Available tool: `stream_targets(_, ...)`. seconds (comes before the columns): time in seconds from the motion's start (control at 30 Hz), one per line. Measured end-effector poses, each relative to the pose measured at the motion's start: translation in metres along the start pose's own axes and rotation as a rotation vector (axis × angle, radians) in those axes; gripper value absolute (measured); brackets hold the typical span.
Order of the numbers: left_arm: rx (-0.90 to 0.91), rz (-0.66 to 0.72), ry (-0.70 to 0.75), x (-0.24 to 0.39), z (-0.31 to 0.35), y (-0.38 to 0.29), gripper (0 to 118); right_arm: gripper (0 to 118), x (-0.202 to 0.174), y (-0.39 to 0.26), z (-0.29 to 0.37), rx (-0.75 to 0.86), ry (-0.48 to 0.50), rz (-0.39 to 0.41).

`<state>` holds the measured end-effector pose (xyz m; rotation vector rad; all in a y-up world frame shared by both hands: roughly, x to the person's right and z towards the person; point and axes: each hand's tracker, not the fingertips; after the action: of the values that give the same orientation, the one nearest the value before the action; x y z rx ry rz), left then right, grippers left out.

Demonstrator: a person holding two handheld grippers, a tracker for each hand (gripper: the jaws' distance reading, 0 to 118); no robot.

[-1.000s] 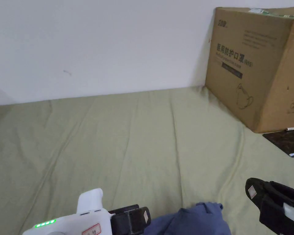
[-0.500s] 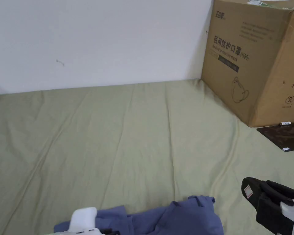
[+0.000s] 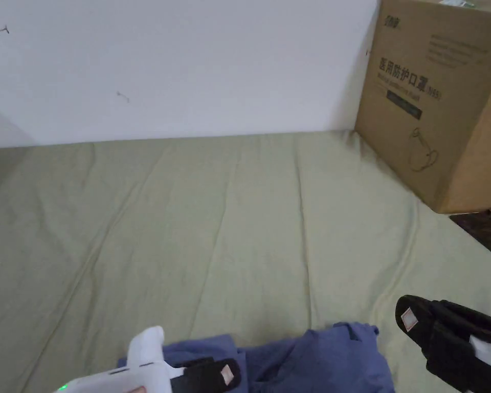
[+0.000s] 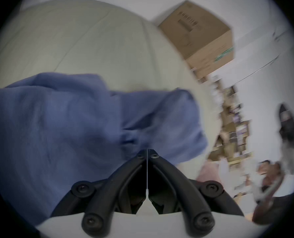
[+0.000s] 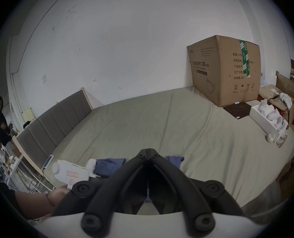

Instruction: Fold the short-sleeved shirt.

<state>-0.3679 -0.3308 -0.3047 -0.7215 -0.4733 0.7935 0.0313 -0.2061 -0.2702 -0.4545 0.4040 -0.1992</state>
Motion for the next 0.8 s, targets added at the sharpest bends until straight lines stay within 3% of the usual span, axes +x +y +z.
stream_targets(0.1,0.136,0.061,0.072,-0.038,0.06,0.03,0,0,-0.006,0.001,0.003,0.08,0.005,0.027)
stream_targets(0.2,0.116,0.142,0.154,-0.085,0.099,0.047,5,0,-0.01,-0.001,0.004,0.106,0.015,0.028)
stream_targets(0.23,0.087,0.164,0.157,-0.089,0.1,0.044,22,0,-0.01,-0.002,0.004,0.108,0.018,0.026)
stream_targets(0.27,0.051,0.194,0.14,-0.104,0.104,0.042,65,0,-0.011,-0.002,0.002,0.108,0.02,0.024)
stream_targets(0.3,0.041,0.236,0.095,-0.116,0.11,0.037,97,0,-0.013,-0.003,0.0,0.105,0.02,0.024)
stream_targets(0.33,0.035,0.261,0.034,-0.128,0.111,0.036,116,0,-0.014,-0.003,-0.002,0.098,0.016,0.025)
stream_targets(0.5,-0.135,0.467,-0.119,-0.176,0.068,0.013,118,0,-0.018,-0.006,-0.008,0.046,0.041,0.001)
stream_targets(0.6,-0.127,0.407,-0.245,-0.17,0.039,0.008,118,0,-0.019,-0.004,-0.011,0.025,0.05,0.006)
stream_targets(0.7,-0.175,0.518,-0.357,-0.18,0.002,0.012,118,0,-0.023,0.001,-0.01,0.025,0.04,0.02)
stream_targets(0.8,-0.182,0.506,-0.386,-0.184,-0.02,0.014,118,0,-0.026,0.007,-0.008,0.033,0.012,0.042)
